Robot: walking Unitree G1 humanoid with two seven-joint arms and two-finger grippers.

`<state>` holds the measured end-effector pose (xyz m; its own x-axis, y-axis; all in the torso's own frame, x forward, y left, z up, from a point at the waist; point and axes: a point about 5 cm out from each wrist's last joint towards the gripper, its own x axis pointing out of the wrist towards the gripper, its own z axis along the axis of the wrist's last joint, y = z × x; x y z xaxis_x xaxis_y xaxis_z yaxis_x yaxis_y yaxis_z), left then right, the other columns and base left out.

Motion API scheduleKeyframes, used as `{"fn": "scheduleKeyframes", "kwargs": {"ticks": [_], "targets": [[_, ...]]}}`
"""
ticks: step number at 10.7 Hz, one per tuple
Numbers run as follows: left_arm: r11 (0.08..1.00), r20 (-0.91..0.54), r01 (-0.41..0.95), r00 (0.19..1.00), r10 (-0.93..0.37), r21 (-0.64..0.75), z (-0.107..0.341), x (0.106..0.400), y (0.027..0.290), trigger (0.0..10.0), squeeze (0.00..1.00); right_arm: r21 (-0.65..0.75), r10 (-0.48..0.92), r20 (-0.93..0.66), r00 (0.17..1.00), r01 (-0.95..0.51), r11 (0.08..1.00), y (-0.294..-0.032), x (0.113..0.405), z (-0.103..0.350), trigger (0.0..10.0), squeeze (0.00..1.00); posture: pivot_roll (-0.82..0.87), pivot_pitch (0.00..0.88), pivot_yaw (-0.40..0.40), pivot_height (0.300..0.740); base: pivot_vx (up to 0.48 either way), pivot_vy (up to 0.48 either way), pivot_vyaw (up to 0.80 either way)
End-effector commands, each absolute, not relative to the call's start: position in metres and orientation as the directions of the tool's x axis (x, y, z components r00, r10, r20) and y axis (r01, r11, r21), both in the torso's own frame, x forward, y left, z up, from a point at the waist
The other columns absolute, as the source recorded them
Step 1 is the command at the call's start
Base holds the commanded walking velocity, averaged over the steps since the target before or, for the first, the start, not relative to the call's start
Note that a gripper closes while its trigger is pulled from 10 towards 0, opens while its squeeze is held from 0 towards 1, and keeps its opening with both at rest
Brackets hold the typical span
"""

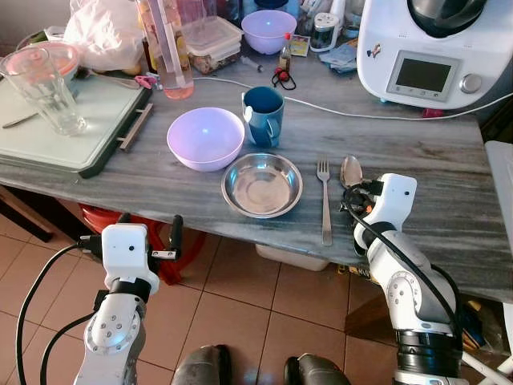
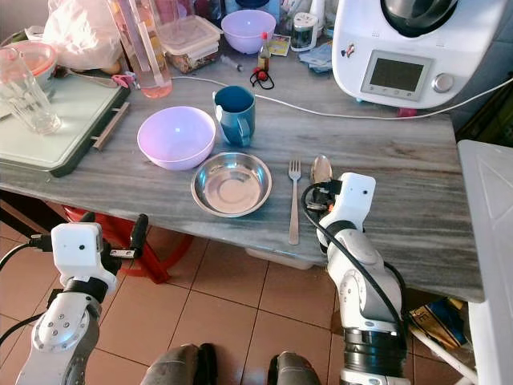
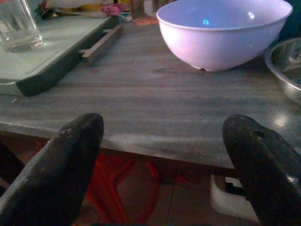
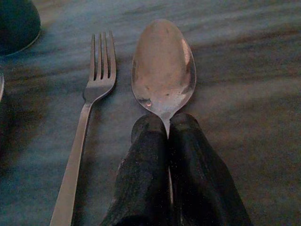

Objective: Setting the table

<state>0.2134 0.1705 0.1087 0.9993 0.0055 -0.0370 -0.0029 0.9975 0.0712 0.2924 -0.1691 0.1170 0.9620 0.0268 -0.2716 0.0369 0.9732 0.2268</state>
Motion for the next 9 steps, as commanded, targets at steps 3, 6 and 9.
{"fn": "scheduleKeyframes", "kwargs": {"ticks": [3,6,9], "targets": [[0.997,-0.046,0.002,0.999,0.001,0.08,0.108,0.212,0.171,10.0,0.0,0.237,0.036,-0.343,0.938,0.05,0.97,-0.168,0.287,0.102,10.0,1.0,0.05,0.166,0.04,0.74,0.0,0.0,0.0],[0.997,-0.042,0.003,0.999,0.001,0.082,0.109,0.213,0.171,10.0,0.0,0.218,0.023,-0.305,0.952,0.047,0.975,-0.17,0.288,0.109,10.0,1.0,0.05,0.166,0.043,0.74,0.0,0.0,0.0],[0.997,-0.031,0.001,1.0,0.002,0.081,0.11,0.216,0.172,10.0,0.0,0.17,0.003,-0.167,0.986,0.026,0.985,-0.174,0.291,0.13,10.0,1.0,0.04,0.164,0.048,0.74,0.0,0.0,0.0]]}}
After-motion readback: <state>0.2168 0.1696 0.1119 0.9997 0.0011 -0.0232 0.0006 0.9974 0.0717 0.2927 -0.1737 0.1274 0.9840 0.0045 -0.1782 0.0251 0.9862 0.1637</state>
